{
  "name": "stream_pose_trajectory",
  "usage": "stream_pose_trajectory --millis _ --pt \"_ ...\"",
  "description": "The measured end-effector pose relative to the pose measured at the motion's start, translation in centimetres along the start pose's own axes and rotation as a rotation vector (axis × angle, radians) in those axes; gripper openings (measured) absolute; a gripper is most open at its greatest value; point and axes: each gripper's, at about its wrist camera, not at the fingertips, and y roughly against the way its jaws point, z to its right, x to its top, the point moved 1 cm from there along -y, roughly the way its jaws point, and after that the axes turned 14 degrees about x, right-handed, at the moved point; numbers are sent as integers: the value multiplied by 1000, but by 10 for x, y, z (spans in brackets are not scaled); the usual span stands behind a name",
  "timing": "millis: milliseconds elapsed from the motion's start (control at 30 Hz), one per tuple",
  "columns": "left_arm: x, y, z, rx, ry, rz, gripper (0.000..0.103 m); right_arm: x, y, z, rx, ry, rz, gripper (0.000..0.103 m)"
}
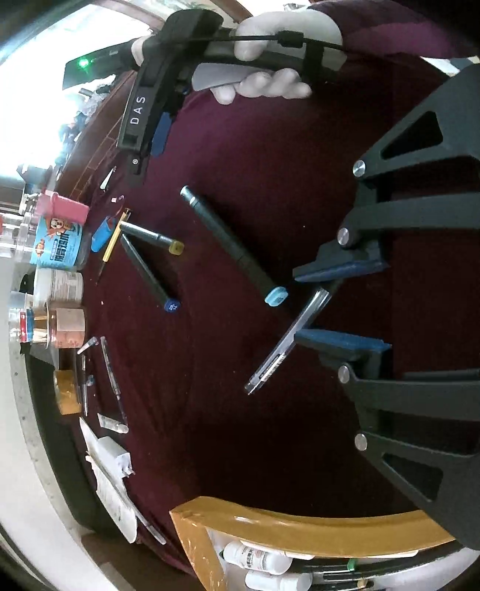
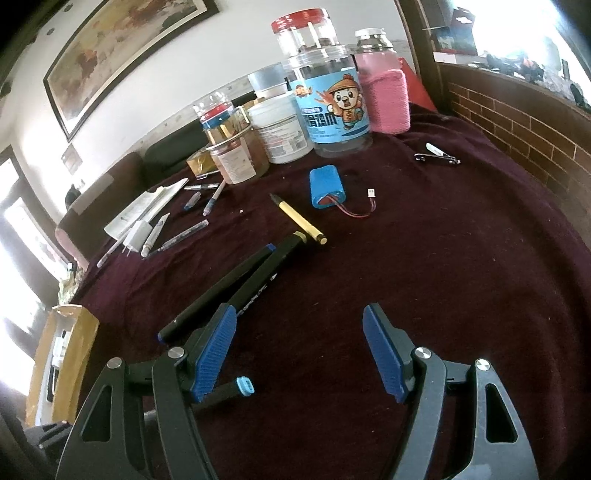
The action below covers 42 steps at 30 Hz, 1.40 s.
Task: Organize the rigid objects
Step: 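Grasp the clear ballpoint pen with the left tool, then grasp the black blue-capped marker with the right tool while the left holds the pen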
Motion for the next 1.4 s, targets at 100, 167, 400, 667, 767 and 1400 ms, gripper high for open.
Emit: stream_pose_trajectory --millis 100,167,400,667,767,1400 --pt "3 -7 11 33 11 -1 40 -2 -2 0 -7 3 -7 66" --pt "6 -10 25 54 -12 16 56 -2 -3 1 -12 1 -10 66" --pt "-2 1 27 38 -86 71 6 -3 -7 1 -14 7 -26 66" --pt "-27 36 -26 -49 92 109 6 -7 -9 -4 -5 30 -41 66" --pt "-37 54 -45 -106 156 138 6 -8 -6 -4 22 -9 -56 66" --pt "-100 141 -177 -180 416 363 6 -40 -60 -88 -273 39 -187 15"
